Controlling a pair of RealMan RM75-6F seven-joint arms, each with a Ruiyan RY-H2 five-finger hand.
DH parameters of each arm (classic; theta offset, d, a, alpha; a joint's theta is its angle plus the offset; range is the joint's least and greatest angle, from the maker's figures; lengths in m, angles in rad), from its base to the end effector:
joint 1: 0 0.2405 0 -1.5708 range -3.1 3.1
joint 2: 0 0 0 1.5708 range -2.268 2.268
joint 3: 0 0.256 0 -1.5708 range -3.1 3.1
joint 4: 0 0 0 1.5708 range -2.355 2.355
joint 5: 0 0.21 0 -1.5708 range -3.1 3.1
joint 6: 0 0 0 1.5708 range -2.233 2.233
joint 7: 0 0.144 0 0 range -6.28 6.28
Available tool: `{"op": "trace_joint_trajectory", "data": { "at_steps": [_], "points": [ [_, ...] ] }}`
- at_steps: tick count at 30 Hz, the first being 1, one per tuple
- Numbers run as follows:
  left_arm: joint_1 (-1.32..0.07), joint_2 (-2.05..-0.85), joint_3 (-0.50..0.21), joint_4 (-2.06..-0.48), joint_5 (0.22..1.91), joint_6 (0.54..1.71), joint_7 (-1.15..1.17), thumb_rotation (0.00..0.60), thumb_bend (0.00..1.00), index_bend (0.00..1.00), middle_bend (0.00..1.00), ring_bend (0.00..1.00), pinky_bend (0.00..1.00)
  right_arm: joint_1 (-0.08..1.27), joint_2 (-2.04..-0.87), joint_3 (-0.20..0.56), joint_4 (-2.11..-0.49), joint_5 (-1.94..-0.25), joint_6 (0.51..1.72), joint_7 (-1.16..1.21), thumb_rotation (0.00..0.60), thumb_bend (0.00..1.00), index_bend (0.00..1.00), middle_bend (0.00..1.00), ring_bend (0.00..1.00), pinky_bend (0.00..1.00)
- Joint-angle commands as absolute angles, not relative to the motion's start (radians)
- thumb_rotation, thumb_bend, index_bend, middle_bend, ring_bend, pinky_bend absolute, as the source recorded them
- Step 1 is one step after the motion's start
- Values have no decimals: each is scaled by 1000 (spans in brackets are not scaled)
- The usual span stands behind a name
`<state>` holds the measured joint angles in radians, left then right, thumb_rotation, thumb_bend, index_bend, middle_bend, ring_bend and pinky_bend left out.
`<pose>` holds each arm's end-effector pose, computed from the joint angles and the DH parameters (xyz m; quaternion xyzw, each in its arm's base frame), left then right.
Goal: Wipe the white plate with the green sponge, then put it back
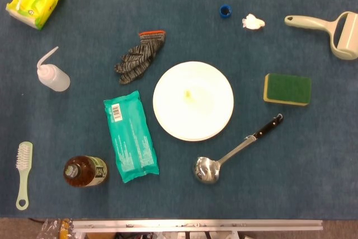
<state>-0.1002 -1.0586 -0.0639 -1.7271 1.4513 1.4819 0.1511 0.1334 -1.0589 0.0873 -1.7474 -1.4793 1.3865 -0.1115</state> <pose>-0.2949 0.1868 0.1714 -0.6016 -0.3624 -0.3605 0.6138 -0.2826 -0.2003 0.1584 0.6228 -0.3825 0.3744 0.5706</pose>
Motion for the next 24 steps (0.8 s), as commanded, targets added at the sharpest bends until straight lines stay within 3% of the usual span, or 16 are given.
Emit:
{"op": "trace_joint_trajectory", "data": {
  "at_steps": [1,4,9,12,18,24],
  "points": [
    [-101,-1054,-62,-1722,1456,1481,143,600,469,124,160,89,133,180,-1036,94,-1806,-1451,1311,-206,514,0,346,306,248,479],
    [-100,-1052,-60,-1714,1463,1482,129,600,469,124,160,89,133,217,-1034,96,-1841,-1424,1256,-299,439,0,340,263,237,477],
    [-96,-1050,-57,-1699,1467,1486,104,600,469,124,160,89,133,283,-1036,110,-1889,-1335,1149,-370,437,0,338,262,217,477],
    [-92,-1049,-56,-1694,1468,1490,94,600,469,124,160,89,133,311,-1055,115,-1893,-1293,1120,-412,469,0,337,262,206,477],
    [-91,-1051,-51,-1681,1470,1484,79,600,469,124,159,89,133,353,-1117,118,-1861,-1231,1093,-466,590,0,337,262,205,477],
    [-94,-1056,-49,-1670,1477,1480,65,600,469,124,160,89,133,386,-1175,114,-1828,-1160,1075,-526,600,0,337,262,205,476]
  ]
}}
